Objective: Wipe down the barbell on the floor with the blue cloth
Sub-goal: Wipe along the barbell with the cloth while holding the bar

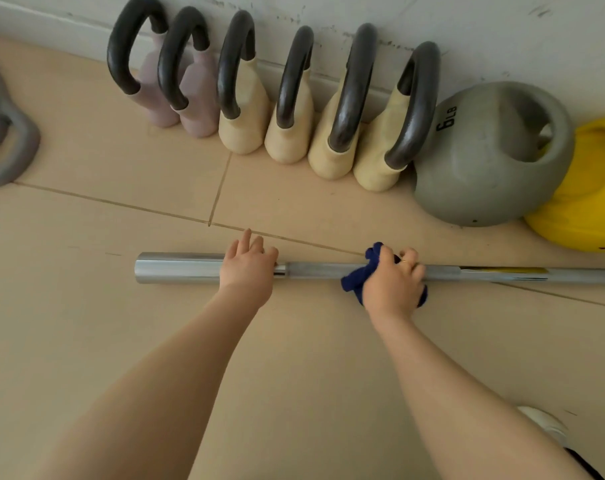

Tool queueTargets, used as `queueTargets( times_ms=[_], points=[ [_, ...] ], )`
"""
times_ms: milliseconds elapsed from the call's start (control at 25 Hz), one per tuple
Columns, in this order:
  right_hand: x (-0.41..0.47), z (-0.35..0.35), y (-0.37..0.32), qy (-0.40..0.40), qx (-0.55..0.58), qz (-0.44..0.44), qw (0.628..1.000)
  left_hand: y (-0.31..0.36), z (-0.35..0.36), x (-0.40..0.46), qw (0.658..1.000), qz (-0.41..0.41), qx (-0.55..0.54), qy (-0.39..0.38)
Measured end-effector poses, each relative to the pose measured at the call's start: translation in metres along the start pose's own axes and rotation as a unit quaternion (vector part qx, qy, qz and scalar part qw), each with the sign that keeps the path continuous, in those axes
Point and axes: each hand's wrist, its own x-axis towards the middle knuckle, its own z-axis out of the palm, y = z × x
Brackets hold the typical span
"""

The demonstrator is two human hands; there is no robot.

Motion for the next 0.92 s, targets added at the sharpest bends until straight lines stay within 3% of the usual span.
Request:
queueTargets(
  times_ms=[40, 160, 240, 320, 520, 760, 920],
  points=[
    [-0.006, 0.007, -0.013, -0.005, 0.028, 0.000, 1.000, 0.003, -0.001, -0.001, 1.000, -0.001, 0.011, 0.008],
    [-0.019, 0.022, -0.029, -0.005, 0.050, -0.101, 0.994, 0.016, 0.006, 0.000, 0.987, 0.063, 0.040, 0.143],
    [-0.009, 0.016, -0.007, -0.016, 0.029, -0.222, 0.974, 0.031, 0.013, 0.000, 0.986, 0.107, 0.003, 0.126],
    [0.005, 0.012, 0.029, -0.005, -0.004, -0.273, 0.962, 0.044, 0.015, 0.003, 0.991, 0.112, -0.019, 0.073],
    [0.029, 0.005, 0.100, 0.059, 0.079, -0.047, 0.994, 0.051, 0.008, 0.011, 0.994, 0.088, 0.006, 0.063],
    [0.056, 0.000, 0.089, 0.118, 0.251, 0.081, 0.957, 0.043, -0.014, 0.047, 0.996, 0.073, 0.015, -0.044],
    [0.046, 0.004, 0.062, 0.071, 0.182, 0.055, 0.979, 0.041, -0.016, 0.048, 0.996, 0.069, 0.000, -0.057]
  ],
)
